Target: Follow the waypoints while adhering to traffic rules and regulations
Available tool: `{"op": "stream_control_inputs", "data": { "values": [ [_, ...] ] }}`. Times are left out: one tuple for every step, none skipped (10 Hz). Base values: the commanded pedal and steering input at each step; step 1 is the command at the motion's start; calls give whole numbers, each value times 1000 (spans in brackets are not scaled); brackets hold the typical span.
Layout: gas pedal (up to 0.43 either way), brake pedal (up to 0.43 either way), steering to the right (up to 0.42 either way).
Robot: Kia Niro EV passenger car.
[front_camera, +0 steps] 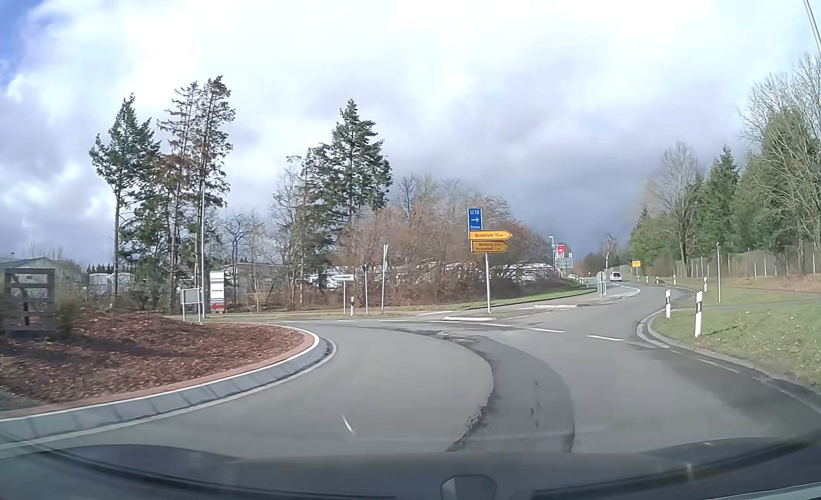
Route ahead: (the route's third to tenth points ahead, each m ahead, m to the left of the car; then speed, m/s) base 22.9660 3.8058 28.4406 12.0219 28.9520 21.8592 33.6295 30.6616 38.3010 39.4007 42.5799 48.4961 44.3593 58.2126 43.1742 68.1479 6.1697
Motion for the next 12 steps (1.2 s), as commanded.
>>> {"op": "stream_control_inputs", "data": {
  "values": [
    [228,0,105],
    [220,0,91],
    [220,0,68],
    [209,0,44],
    [209,0,27],
    [209,0,4],
    [177,0,-16],
    [177,0,-38],
    [177,0,-70],
    [169,0,-101],
    [157,0,-121],
    [138,0,-153]
  ]
}}
